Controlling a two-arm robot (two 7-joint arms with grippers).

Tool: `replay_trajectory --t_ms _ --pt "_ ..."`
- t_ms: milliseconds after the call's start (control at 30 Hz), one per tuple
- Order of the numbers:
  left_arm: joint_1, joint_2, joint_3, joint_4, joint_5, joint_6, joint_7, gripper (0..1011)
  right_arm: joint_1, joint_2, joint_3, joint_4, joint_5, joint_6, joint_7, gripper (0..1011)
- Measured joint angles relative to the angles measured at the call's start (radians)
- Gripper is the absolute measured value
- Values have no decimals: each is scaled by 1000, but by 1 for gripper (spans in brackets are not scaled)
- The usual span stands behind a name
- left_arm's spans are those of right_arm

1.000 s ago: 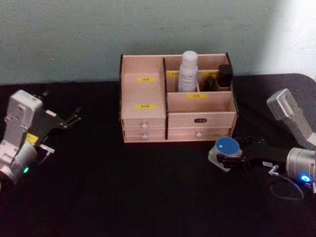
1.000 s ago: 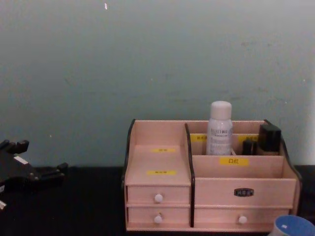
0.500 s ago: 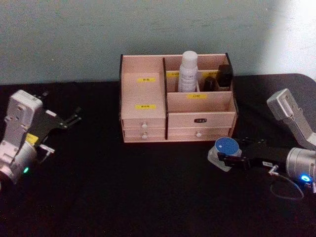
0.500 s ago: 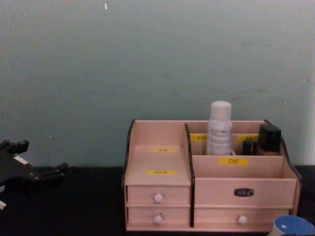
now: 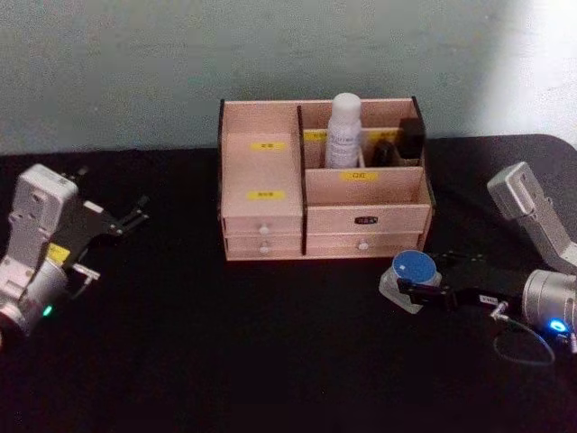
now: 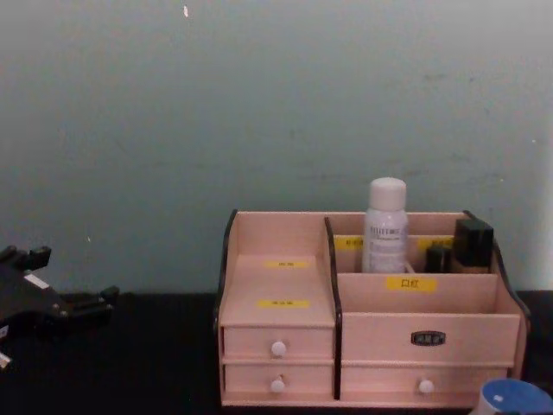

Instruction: Pick up the facial cleanser and watermelon frost from the table and place them into the tiered storage box.

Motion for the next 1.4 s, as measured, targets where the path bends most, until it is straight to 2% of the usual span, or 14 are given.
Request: replay_trajectory --t_ms 233,433,667,833,1000,1400 --pt "0 0 0 0 0 0 0 1001 -2 0 11 -3 8 -10 5 707" --pt "0 0 0 0 0 0 0 1001 -3 21 15 -25 29 -26 48 707" --pt "0 0 0 0 0 0 0 1001 18 45 -4 -52 52 -53 111 707" --pt "0 0 0 0 0 0 0 1001 50 46 -26 -59 50 -53 124 707" --pt "0 0 0 0 0 0 0 1001 86 38 -47 -60 46 -55 133 707" --pt "0 0 0 0 0 0 0 1001 188 -15 -100 -28 43 -67 154 707"
